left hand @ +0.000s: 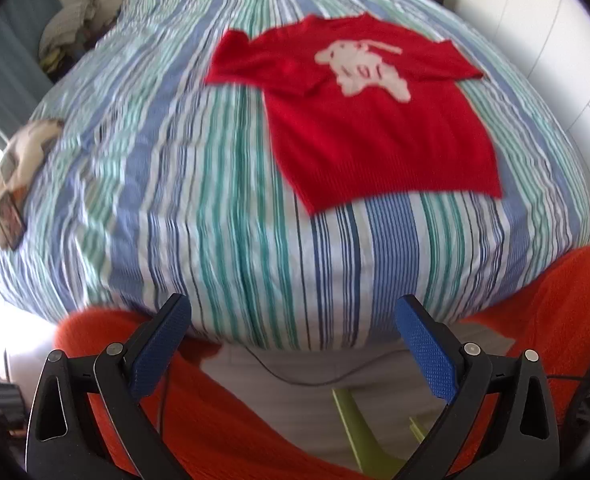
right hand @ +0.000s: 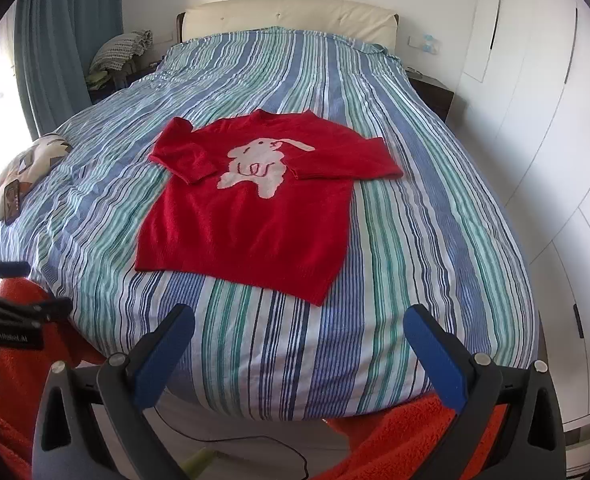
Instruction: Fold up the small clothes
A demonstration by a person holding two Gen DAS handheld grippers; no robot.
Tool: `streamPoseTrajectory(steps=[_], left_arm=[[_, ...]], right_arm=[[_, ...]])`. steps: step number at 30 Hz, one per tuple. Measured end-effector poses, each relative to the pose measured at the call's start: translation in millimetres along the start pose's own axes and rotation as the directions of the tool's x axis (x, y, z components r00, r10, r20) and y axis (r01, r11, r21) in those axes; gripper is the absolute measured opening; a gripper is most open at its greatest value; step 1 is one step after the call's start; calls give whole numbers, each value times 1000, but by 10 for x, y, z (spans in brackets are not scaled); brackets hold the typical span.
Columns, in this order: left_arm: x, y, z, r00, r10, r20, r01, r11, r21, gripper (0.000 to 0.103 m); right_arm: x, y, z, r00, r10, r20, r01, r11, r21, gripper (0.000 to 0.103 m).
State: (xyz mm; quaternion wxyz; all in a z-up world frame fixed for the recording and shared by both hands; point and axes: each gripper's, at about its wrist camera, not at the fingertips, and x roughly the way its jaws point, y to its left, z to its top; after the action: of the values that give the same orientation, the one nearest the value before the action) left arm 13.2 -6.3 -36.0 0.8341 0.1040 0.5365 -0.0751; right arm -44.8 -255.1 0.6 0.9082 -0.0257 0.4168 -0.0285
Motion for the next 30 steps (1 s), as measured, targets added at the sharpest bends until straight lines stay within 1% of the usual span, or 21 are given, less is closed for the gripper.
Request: streamPoseTrajectory(steps=[2,4,5,7,8,9,10,11,12,13,14,16,17,20,23,25,28,30], left_arm=[[-221,139,228,996,19,87,-17,999,-29,102],[-473,305,372,980,40,196,-22,995,-93,103],[-566,365,401,969,41,243,-12,993,-120,103],[-613,456,334,950,1,311,47,988,-150,103],[-556,485,263,952,-20,306,73,984,-161,103],[-437,479,184,963,-46,265,90,983,-157,103],[-321,447,146,975,-47,216,78,987,-138,103],[-185,399,112,987,-14,159,33,993,-117,103],[-77,347,64,992,32,122,-19,994,-104,102],[-10,319,13,992,57,111,-45,994,-102,102],[23,309,-8,992,51,112,-39,993,-107,103],[27,323,-44,993,12,119,2,993,-122,103],[21,328,-44,993,3,122,12,993,-121,103],[5,317,-20,990,-15,141,31,993,-112,103],[31,355,28,988,-53,142,73,988,-138,103],[76,370,45,989,-52,136,72,986,-152,103],[162,439,52,991,-18,133,41,984,-175,103],[243,575,52,990,-21,137,51,975,-218,103]], right_arm=[[-9,-17,15,1000,-8,10,8,1000,2,103],[-49,-45,39,999,-20,32,19,1000,10,103],[-66,-70,43,999,-25,42,24,1000,17,103],[-97,-127,56,997,-37,65,35,999,39,103],[-101,-154,58,997,-40,71,36,998,51,103],[-90,-184,58,996,-41,74,36,997,66,103],[-68,-207,54,997,-38,72,33,996,80,103],[-31,-241,47,997,-34,63,28,995,95,103],[19,-277,40,998,-26,49,21,994,112,103],[57,-298,33,999,-21,39,16,992,126,103],[85,-311,28,999,-16,32,12,990,138,103],[111,-321,27,999,-11,34,6,988,154,103],[116,-323,27,999,-11,38,5,987,158,103],[140,-322,28,999,0,40,-6,986,167,103],[149,-321,12,999,6,34,-12,983,184,103],[157,-333,-5,999,13,30,-19,981,195,103],[185,-371,-34,1000,13,22,-17,980,198,103],[232,-473,-38,1000,23,18,-27,975,220,103]])
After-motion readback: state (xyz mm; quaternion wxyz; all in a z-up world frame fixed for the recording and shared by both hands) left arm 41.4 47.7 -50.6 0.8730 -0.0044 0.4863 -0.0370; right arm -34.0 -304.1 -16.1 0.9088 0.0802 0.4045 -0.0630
